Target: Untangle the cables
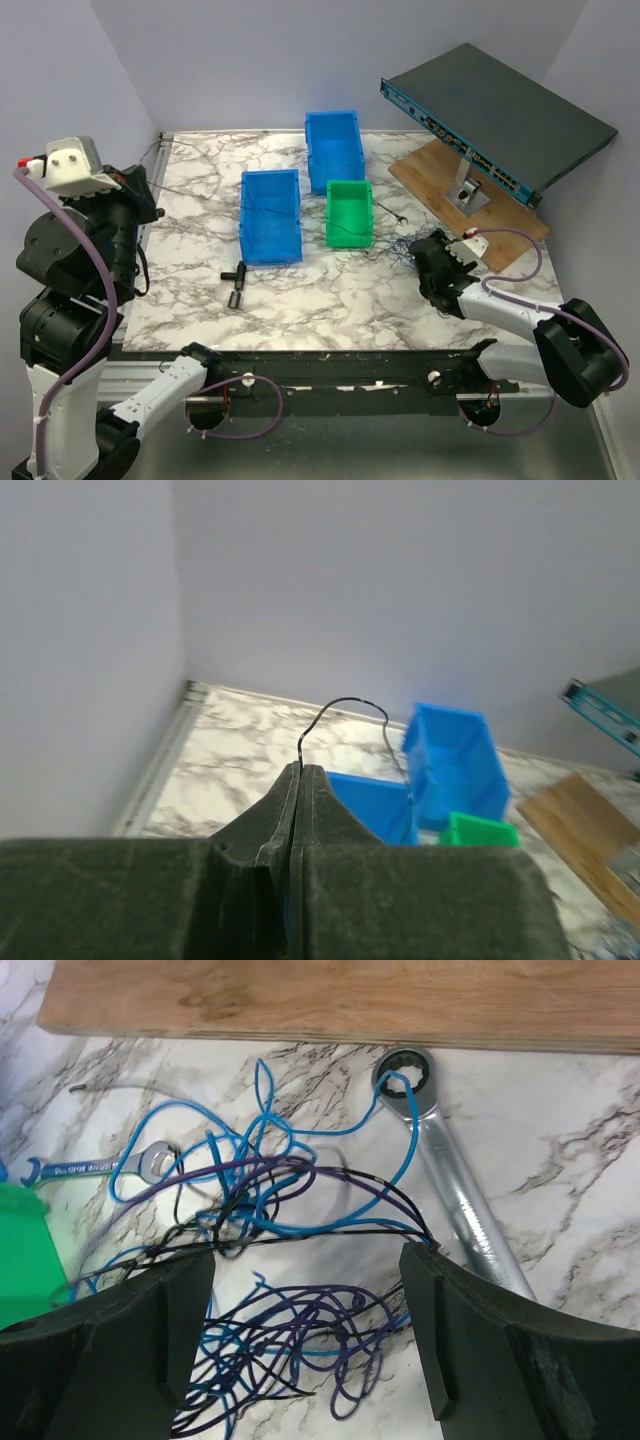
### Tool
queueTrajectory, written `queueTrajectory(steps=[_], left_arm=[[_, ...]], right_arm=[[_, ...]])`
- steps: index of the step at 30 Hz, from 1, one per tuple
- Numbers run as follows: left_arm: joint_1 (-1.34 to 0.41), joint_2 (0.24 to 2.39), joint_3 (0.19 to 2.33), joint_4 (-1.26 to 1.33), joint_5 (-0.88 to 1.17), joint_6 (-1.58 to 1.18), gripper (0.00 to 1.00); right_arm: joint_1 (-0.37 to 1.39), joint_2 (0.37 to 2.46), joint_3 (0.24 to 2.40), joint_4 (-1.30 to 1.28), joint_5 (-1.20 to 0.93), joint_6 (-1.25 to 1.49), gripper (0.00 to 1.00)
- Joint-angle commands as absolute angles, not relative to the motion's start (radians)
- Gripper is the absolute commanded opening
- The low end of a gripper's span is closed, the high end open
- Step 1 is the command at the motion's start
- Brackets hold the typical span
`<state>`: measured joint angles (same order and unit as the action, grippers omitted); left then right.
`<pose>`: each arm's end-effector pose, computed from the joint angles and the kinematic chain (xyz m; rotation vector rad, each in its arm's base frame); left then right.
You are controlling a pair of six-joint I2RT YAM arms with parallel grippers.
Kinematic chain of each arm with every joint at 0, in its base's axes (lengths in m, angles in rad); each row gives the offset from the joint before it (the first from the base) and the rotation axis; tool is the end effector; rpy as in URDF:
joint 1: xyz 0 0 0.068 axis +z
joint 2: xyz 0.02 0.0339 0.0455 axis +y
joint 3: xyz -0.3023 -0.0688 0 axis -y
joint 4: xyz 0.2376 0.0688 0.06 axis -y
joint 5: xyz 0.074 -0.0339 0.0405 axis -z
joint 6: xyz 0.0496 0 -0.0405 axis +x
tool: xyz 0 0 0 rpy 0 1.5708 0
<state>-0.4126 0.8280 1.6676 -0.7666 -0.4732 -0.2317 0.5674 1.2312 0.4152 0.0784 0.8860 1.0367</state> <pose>0.0525 0.0017 0.5617 -0.2452 1.4879 -0.1633 0.1925 0.0771 0.1957 0.8591 1.8174 -0.0232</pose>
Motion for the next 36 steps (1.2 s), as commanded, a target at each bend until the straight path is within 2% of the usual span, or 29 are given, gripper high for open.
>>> queueTrajectory(steps=[1,4,6,10,14,18,23,25,26,27,29,31,33,36], left_arm=[[-0.396,0.781,1.651,-0.725,-0.779,-0.111,0.0],[-0.396,0.737,1.591,-0.679,-0.808,-0.096,0.0],[-0.396,0.719,1.555,-0.694,-0.726,-0.117,0.0],[-0.396,0.733,1.478,-0.787,-0.413,-0.241,0.0],[-0.396,0.736,1.313,-0.791,-0.158,-0.32,0.0],[-0.404,0.751,1.155,-0.769,0.036,-0.357,0.0],[-0.46,0.745,0.972,-0.709,0.06,-0.391,0.07],[-0.495,0.757,0.915,-0.674,0.062,-0.408,0.13],[-0.513,0.769,0.891,-0.661,0.057,-0.418,0.21],[-0.539,0.782,0.874,-0.645,0.05,-0.427,0.3],[-0.584,0.815,0.847,-0.611,0.041,-0.433,0.55],[-0.627,0.86,0.834,-0.588,0.019,-0.439,0.72],[-0.655,0.908,0.833,-0.568,0.016,-0.433,0.8],[-0.691,1.001,0.843,-0.533,0.025,-0.395,0.8]], right_arm=[[0.558,1.21,0.394,0.003,0.999,1.142,0.83],[0.557,1.202,0.39,0.002,1.01,1.166,0.83],[0.555,1.2,0.394,0.002,1.0,1.157,0.82],[0.557,1.21,0.407,0.032,0.963,1.072,0.82],[0.557,1.217,0.416,0.068,0.915,0.993,0.82],[0.556,1.201,0.399,0.204,0.752,0.807,0.85],[0.557,1.155,0.328,0.395,0.572,0.67,0.91],[0.557,1.15,0.323,0.406,0.562,0.667,0.91],[0.557,1.152,0.325,0.405,0.559,0.67,0.91],[0.556,1.157,0.327,0.405,0.556,0.672,0.91],[0.557,1.169,0.333,0.405,0.544,0.672,0.91],[0.556,1.18,0.339,0.403,0.537,0.67,0.92],[0.557,1.183,0.341,0.405,0.531,0.669,0.91],[0.556,1.181,0.337,0.416,0.514,0.663,0.92]])
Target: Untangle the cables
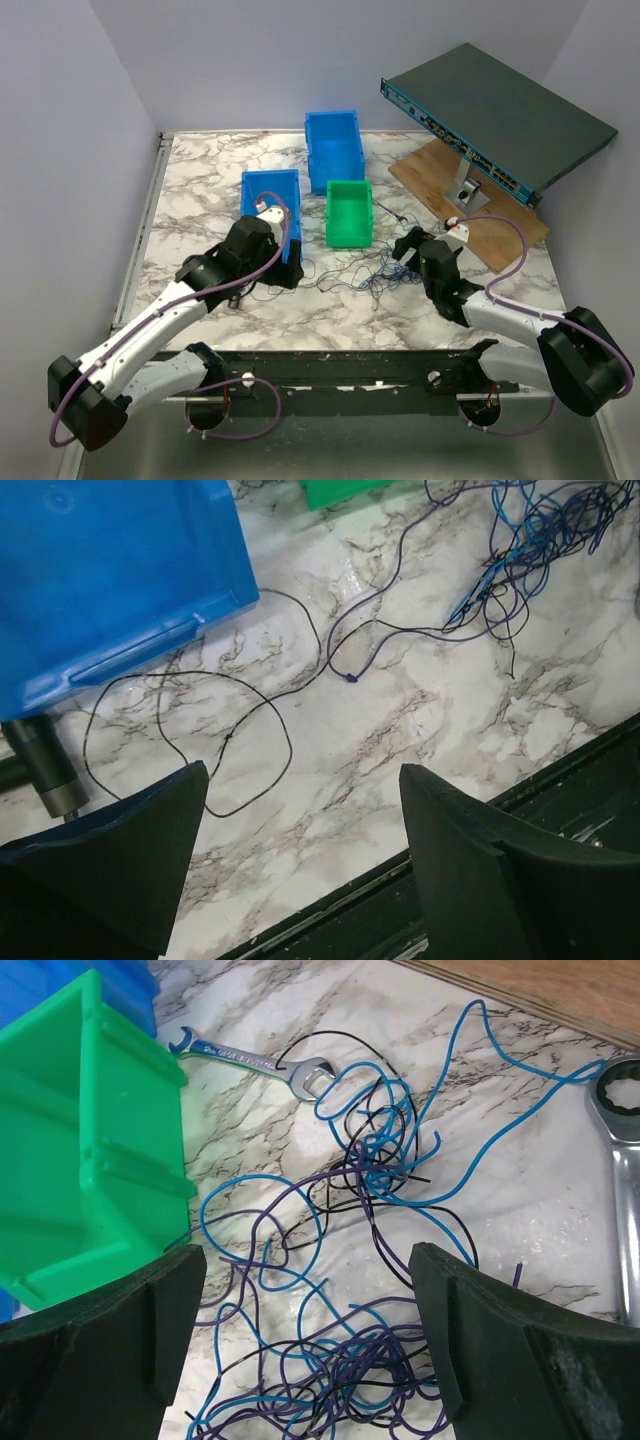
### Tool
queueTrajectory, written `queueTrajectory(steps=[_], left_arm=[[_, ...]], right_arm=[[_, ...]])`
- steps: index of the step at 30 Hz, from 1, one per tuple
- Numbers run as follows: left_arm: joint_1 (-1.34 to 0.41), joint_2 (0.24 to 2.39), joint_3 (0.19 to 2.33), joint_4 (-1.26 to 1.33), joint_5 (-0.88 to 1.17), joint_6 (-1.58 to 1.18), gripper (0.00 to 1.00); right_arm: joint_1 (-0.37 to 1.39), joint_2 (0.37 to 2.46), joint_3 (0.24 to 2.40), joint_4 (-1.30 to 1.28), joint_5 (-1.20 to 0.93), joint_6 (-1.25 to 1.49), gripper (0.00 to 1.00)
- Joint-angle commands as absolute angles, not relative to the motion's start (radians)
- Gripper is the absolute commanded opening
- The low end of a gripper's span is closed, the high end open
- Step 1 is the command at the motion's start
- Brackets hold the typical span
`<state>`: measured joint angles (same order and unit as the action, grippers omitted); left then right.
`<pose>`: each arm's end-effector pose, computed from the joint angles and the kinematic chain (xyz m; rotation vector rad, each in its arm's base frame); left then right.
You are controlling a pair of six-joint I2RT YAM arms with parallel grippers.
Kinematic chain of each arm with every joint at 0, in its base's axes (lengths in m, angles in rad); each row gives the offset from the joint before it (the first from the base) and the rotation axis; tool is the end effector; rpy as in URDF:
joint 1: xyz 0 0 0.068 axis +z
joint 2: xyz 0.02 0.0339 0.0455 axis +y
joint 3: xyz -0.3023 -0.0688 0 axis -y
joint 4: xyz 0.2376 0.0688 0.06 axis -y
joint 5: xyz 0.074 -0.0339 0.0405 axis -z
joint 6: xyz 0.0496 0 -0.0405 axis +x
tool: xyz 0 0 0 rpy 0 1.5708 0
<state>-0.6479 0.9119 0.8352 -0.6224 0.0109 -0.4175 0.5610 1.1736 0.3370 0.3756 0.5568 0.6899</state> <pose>0.1360 -0.1036 0.3146 0.2744 2.3194 -0.5634 0.1924 0.0899 0.2044 0.4671 1.9104 0.2541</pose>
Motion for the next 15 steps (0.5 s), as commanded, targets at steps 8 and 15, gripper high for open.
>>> queueTrajectory(steps=[8,15], left_arm=[[-0.745,1.197,0.88,-0.503,-0.023,-0.283,0.77],[-0.746,1.17,0.747,-0.282,-0.014,-0.243,0.76]], right_arm=[[0.559,1.115,0.271,0.614,0.192,0.494,0.9],[0.66,1.143,0.366,0.497,0.214,0.387,0.89]])
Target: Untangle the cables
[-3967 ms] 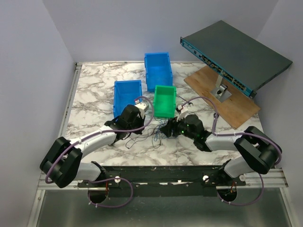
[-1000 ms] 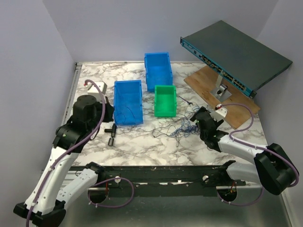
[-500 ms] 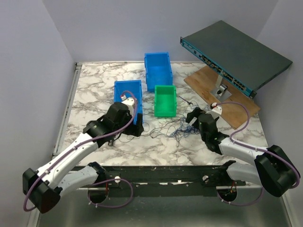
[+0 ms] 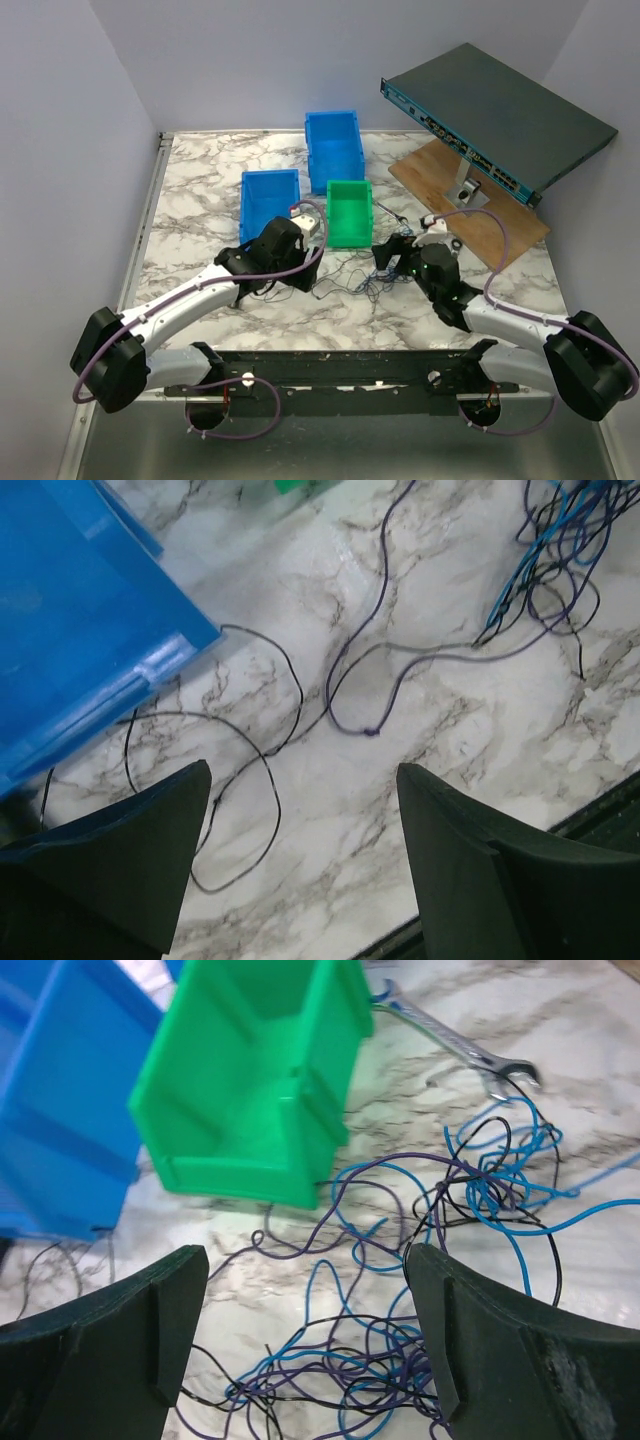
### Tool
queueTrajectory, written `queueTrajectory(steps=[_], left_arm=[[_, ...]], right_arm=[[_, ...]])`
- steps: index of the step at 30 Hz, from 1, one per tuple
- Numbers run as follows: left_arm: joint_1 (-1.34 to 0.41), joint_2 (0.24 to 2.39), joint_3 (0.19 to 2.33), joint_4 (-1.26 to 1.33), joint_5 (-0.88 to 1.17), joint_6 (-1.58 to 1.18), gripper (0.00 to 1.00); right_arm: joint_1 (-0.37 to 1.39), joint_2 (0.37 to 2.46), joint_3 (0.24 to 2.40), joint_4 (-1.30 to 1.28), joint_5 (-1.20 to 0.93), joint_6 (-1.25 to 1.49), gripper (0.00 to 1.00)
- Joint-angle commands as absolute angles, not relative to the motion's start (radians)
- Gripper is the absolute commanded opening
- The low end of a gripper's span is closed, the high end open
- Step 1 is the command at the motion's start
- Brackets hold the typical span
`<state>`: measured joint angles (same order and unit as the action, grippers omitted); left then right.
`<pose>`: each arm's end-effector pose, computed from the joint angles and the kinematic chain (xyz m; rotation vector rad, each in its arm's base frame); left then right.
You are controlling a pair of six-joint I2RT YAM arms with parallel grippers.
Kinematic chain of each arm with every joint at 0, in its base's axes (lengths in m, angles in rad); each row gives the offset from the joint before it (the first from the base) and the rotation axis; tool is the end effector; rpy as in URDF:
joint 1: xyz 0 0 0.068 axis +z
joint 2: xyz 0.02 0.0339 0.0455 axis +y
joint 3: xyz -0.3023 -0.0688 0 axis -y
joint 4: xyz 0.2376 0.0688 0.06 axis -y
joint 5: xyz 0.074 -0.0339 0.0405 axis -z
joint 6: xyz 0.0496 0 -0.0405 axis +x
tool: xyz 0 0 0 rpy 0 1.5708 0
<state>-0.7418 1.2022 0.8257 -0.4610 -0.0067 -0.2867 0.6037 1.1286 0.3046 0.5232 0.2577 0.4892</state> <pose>0.1748 -0.1598 0.2721 0.5522 2.3986 -0.4577 0.1822 0.1103 0.2170 0.0718 1.8920 0.5130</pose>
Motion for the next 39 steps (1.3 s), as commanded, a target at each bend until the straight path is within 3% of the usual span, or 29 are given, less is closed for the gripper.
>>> queueTrajectory(steps=[1,9,14,18,27,33,35,39], left_arm=[[-0.746,1.161,0.709,-0.228,-0.001,-0.238,0.76],[-0.746,1.078,0.535,0.04,0.051,-0.21,0.76],[-0.746,0.964,0.438,0.142,0.066,-0.229,0.76],[-0.746,0.934,0.425,0.147,0.026,-0.25,0.77],[-0.746,0.875,0.376,0.19,-0.015,-0.288,0.77],[-0.744,0.816,0.343,0.207,-0.045,-0.291,0.79],[-0.744,0.82,0.343,0.203,-0.044,-0.29,0.79],[-0.744,0.837,0.36,0.184,-0.041,-0.29,0.8]], right_arm=[[0.673,1.138,0.382,0.474,0.228,0.379,0.89],[0.699,1.067,0.484,0.191,0.181,0.394,0.89],[0.708,1.061,0.565,-0.035,0.252,0.429,1.0],[0.715,1.151,0.646,-0.18,0.334,0.549,1.0],[0.752,1.339,0.686,-0.336,0.553,1.091,1.0],[0.755,1.514,0.747,-0.331,0.584,1.178,0.98],[0.755,1.565,0.773,-0.342,0.597,1.185,0.87],[0.755,1.55,0.806,-0.432,0.699,1.2,0.44]])
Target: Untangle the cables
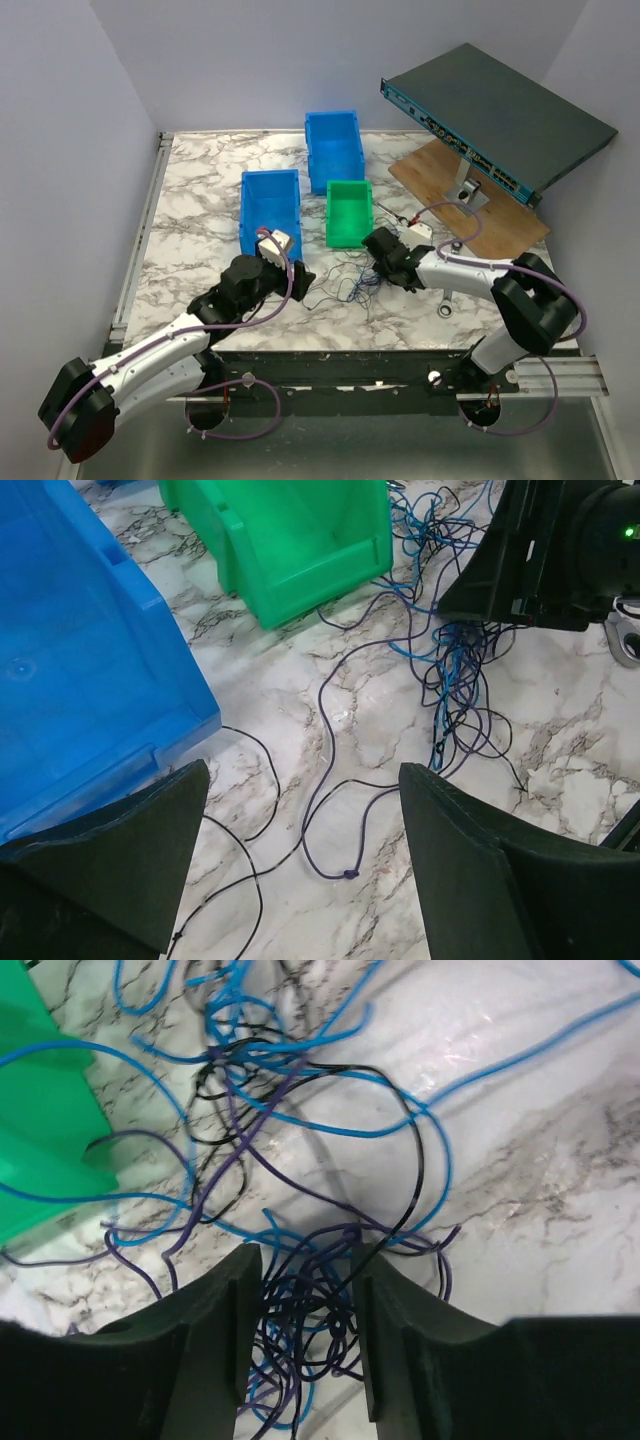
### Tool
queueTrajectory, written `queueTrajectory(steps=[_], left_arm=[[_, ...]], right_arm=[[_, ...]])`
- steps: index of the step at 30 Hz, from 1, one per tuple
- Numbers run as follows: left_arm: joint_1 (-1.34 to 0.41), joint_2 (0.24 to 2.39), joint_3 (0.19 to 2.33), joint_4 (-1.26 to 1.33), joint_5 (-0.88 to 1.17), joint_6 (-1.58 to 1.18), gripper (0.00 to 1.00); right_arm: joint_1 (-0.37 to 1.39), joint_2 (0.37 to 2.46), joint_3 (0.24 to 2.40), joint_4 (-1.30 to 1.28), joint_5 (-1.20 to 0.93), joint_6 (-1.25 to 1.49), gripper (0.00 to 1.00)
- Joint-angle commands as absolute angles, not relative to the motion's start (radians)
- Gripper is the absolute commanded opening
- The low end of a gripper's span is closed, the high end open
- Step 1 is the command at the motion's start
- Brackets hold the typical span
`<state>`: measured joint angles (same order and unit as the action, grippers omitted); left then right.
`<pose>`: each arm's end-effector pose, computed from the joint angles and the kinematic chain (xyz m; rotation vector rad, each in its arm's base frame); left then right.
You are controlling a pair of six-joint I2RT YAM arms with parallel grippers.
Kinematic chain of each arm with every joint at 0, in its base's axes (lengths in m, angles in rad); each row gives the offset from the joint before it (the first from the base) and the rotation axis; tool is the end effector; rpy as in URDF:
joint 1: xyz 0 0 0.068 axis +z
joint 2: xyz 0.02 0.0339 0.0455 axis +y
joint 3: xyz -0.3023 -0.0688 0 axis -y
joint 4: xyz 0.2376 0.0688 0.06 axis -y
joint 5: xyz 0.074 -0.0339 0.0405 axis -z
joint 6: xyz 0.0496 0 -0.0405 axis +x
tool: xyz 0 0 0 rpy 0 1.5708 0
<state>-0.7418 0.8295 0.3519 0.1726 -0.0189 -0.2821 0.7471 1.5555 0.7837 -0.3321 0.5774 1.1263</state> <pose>0.1277 -0.1158 0.2434 0.4275 1.8858 -0.6789 0.2235 0.1701 0.1899 0.6215 2.3352 0.0376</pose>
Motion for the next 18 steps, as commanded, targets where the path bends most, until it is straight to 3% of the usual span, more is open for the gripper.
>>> queueTrajectory(steps=[1,3,5,11,18], left_arm=[[-0.744,0.839,0.358,0.187,-0.036,-0.289,0.8],[-0.744,0.848,0.363,0.19,-0.016,-0.283,0.8],[-0.744,0.87,0.372,0.194,0.0,-0.273,0.8],[-0.744,0.922,0.396,0.197,0.086,-0.26,0.8],[-0.746,0.968,0.402,0.242,0.188,-0.227,0.79]], right_arm=[[0.755,1.519,0.809,-0.457,0.741,1.196,0.34],[0.753,1.433,0.815,-0.467,0.792,1.139,0.14],[0.753,1.336,0.835,-0.46,0.806,1.052,0.07],[0.753,1.169,0.941,-0.452,0.756,0.871,0.03],[0.753,1.145,1.077,-0.48,0.67,0.78,0.03]])
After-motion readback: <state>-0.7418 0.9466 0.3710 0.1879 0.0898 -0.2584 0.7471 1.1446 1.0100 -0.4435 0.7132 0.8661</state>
